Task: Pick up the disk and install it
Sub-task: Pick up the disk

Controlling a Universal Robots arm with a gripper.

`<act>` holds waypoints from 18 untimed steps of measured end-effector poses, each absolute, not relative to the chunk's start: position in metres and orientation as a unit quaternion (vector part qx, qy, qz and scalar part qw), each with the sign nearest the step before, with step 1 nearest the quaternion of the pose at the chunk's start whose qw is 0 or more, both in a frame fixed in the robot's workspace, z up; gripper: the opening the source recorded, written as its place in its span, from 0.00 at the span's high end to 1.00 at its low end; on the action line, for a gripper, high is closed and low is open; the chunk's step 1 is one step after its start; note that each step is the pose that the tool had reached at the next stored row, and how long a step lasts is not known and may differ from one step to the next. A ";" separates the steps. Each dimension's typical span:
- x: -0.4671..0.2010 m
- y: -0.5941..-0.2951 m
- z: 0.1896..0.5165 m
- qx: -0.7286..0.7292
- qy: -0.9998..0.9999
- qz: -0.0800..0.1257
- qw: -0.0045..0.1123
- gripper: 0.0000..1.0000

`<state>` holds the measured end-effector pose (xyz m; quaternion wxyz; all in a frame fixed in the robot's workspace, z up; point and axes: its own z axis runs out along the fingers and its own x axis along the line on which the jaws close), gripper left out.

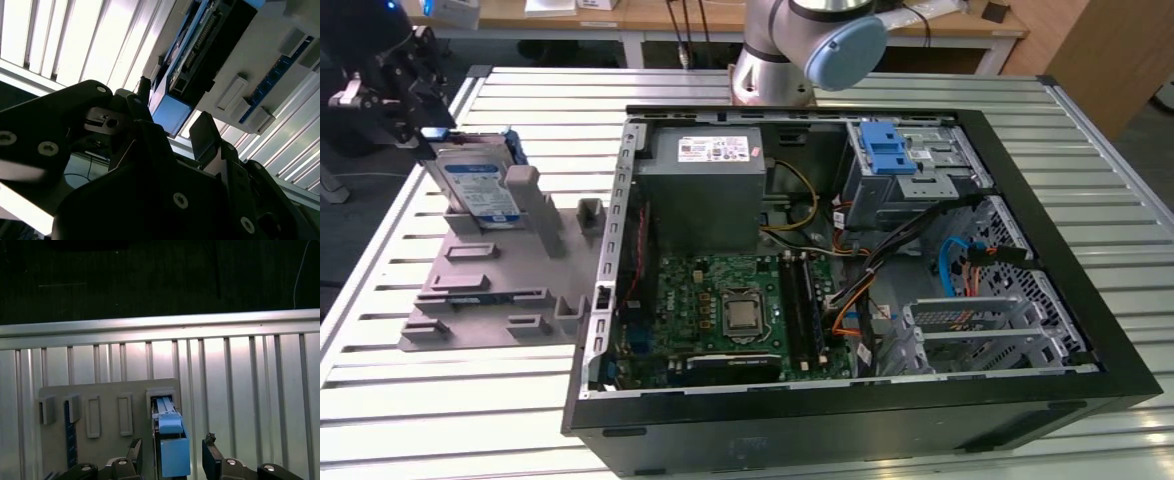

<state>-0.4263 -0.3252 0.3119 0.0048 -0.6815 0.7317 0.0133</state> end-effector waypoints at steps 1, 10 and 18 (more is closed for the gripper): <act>-0.426 -0.325 0.311 -0.682 0.731 0.013 0.005 0.41; -0.427 -0.325 0.303 -0.692 0.722 0.013 0.005 0.41; -0.428 -0.325 0.299 -0.694 0.720 0.011 0.002 0.41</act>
